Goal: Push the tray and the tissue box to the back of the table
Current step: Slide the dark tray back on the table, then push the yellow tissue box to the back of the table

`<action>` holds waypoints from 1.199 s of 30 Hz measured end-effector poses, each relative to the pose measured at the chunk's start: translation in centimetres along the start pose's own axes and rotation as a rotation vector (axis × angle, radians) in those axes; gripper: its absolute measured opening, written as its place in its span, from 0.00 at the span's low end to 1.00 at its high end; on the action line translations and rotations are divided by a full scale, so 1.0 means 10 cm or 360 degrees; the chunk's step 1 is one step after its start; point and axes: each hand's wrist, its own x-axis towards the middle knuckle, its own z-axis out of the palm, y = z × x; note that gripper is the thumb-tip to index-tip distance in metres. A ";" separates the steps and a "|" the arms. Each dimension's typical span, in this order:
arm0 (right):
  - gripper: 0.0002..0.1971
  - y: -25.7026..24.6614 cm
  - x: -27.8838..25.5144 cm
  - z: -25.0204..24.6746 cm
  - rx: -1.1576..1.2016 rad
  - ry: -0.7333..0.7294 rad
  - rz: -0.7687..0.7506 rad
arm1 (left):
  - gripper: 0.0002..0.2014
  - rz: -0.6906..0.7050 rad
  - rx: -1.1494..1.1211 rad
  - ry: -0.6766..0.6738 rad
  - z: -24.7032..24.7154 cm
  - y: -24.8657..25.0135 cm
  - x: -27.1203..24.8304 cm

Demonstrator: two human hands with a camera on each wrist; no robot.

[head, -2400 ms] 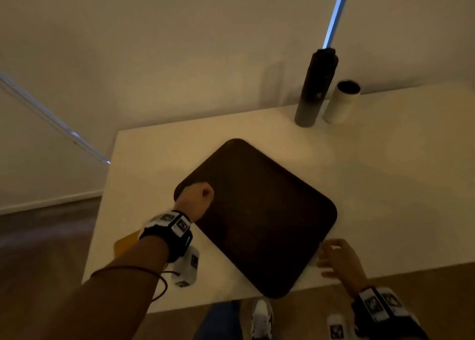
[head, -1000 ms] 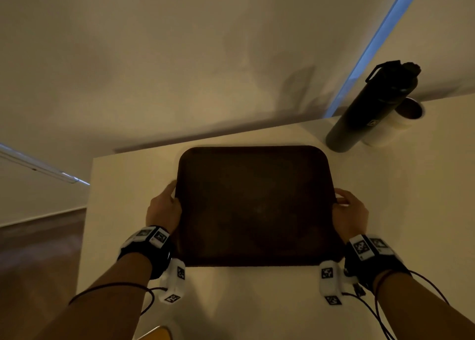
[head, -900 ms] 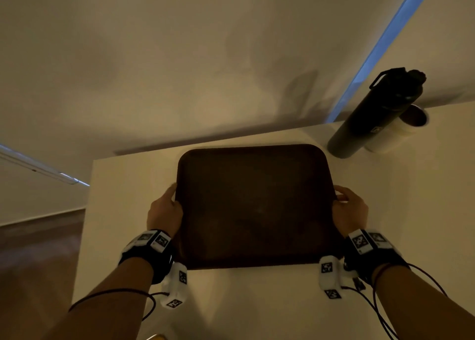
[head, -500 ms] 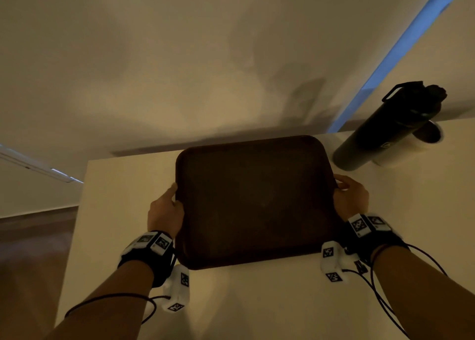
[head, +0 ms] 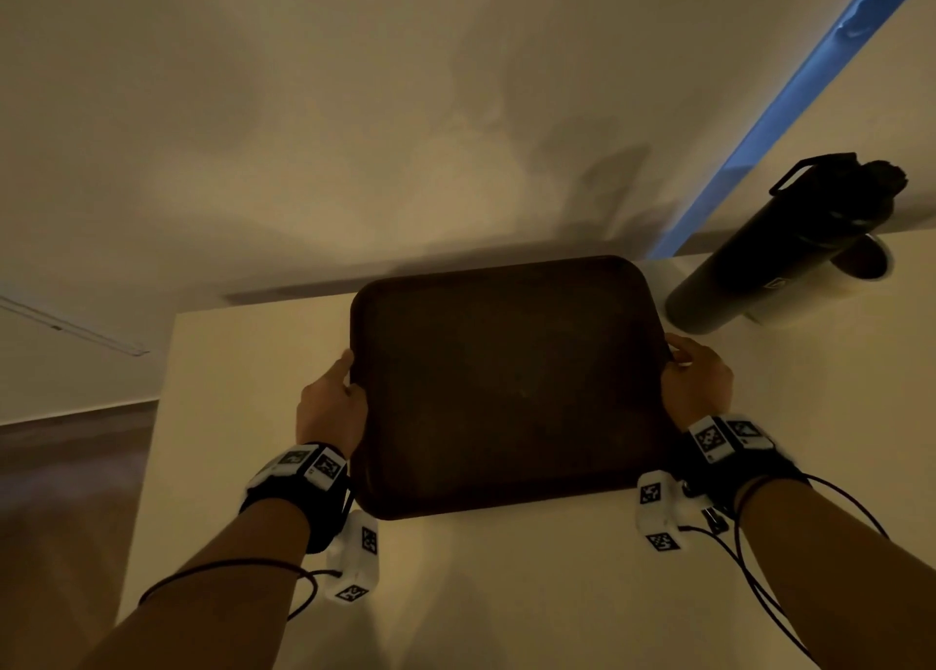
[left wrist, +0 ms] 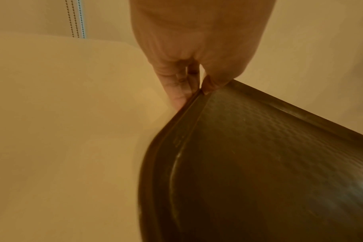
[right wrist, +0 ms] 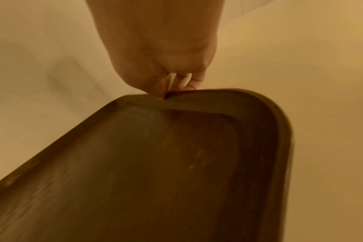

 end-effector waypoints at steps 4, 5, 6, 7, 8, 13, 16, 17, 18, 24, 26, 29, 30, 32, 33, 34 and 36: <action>0.25 -0.03 -0.01 -0.05 -0.0050 -0.0055 0.0022 | 0.29 0.0018 -0.0003 -0.0026 -0.02 0.02 -0.04; 0.25 -0.04 -0.02 -0.06 -0.0054 -0.0073 0.0024 | 0.29 0.0012 -0.0002 -0.0041 -0.03 0.02 -0.04; 0.25 -0.04 -0.04 -0.07 -0.0051 -0.0079 0.0020 | 0.29 0.0003 0.0001 -0.0052 -0.05 0.01 -0.04; 0.25 -0.05 -0.07 -0.07 -0.0049 -0.0069 0.0005 | 0.29 -0.0008 0.0008 -0.0055 -0.08 -0.01 -0.04; 0.25 -0.06 -0.11 -0.08 -0.0053 -0.0042 -0.0027 | 0.29 -0.0026 0.0014 -0.0053 -0.13 -0.03 -0.04; 0.24 -0.11 -0.52 -0.16 -0.0133 0.0075 -0.0279 | 0.25 -0.0117 -0.0064 -0.0002 -0.51 -0.14 -0.30; 0.19 -0.11 -0.87 -0.16 -0.0093 -0.0102 -0.0416 | 0.18 -0.0184 -0.0146 -0.0039 -0.80 -0.26 -0.61; 0.18 -0.12 -1.02 -0.14 -0.0070 -0.0218 -0.0440 | 0.16 -0.0200 -0.0168 -0.0053 -0.90 -0.32 -0.74; 0.17 -0.12 -1.17 -0.10 -0.0045 -0.0349 -0.0454 | 0.14 -0.0205 -0.0183 -0.0064 -1.00 -0.39 -0.86; 0.16 -0.05 -2.41 0.17 0.0028 -0.1007 -0.0544 | 0.08 -0.0302 -0.0214 0.0047 -1.37 -1.02 -1.82; 0.17 0.06 -2.85 0.27 0.0087 -0.1195 -0.0511 | 0.11 -0.0369 -0.0215 0.0049 -1.38 -1.26 -2.15; 0.20 0.26 -3.45 0.37 0.0075 -0.1434 -0.0430 | 0.12 -0.0472 -0.0270 0.0018 -1.32 -1.58 -2.57; 0.22 0.32 -3.61 0.40 0.0066 -0.1490 -0.0404 | 0.13 -0.0511 -0.0313 0.0009 -1.28 -1.66 -2.67; 0.24 0.41 -3.85 0.44 0.0088 -0.1563 -0.0365 | 0.18 -0.0579 -0.0421 -0.0002 -1.19 -1.76 -2.86; 0.25 0.44 -3.94 0.46 0.0124 -0.1597 -0.0345 | 0.20 -0.0619 -0.0486 -0.0011 -1.14 -1.80 -2.93; 0.26 0.45 -4.02 0.48 0.0169 -0.1628 -0.0321 | 0.22 -0.0653 -0.0547 -0.0021 -1.09 -1.83 -3.00; 0.28 0.43 -4.14 0.53 0.0255 -0.1666 -0.0270 | 0.24 -0.0705 -0.0656 -0.0051 -1.00 -1.86 -3.12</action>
